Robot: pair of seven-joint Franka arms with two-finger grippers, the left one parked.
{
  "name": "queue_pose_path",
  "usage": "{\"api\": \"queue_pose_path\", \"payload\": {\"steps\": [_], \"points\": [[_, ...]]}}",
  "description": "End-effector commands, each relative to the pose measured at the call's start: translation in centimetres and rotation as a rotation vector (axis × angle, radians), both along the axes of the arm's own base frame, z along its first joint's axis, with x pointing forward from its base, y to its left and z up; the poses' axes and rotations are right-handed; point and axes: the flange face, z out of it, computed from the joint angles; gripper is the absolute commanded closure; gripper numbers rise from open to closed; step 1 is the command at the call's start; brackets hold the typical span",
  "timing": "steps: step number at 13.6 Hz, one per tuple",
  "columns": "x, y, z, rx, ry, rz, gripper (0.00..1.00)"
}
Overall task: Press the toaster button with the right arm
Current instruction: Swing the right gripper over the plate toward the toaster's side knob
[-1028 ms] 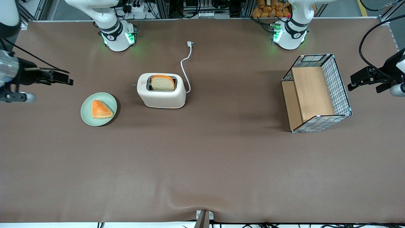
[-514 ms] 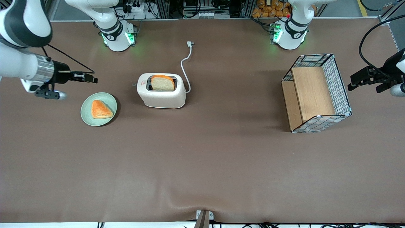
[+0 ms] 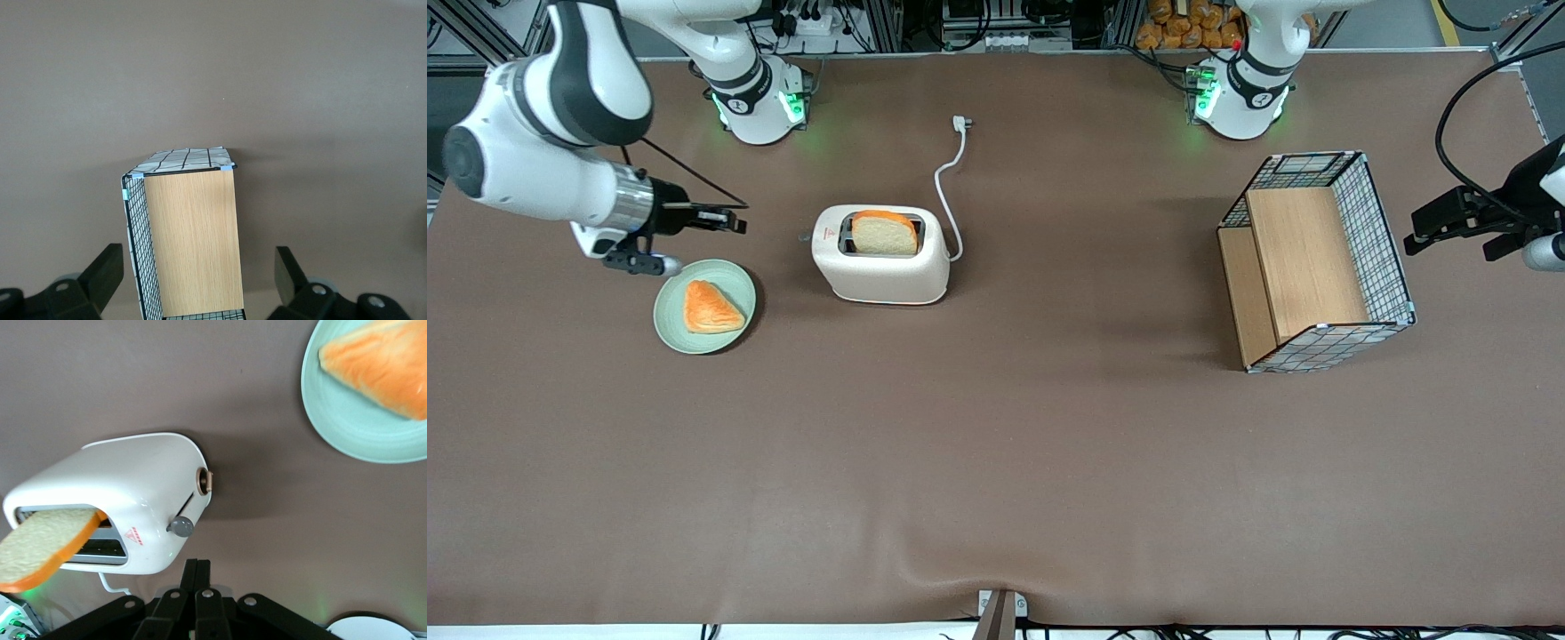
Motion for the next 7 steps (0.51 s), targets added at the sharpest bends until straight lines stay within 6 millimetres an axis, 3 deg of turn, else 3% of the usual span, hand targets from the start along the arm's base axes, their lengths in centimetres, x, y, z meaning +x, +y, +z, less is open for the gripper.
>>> {"api": "queue_pose_path", "payload": {"steps": [1, 4, 7], "points": [[-2.0, 0.3, -1.5, 0.043, -0.012, -0.054, 1.00], [-3.0, 1.8, -4.2, 0.046, -0.034, -0.076, 1.00], [-3.4, 2.7, -5.6, 0.054, -0.024, -0.085, 1.00]]}}
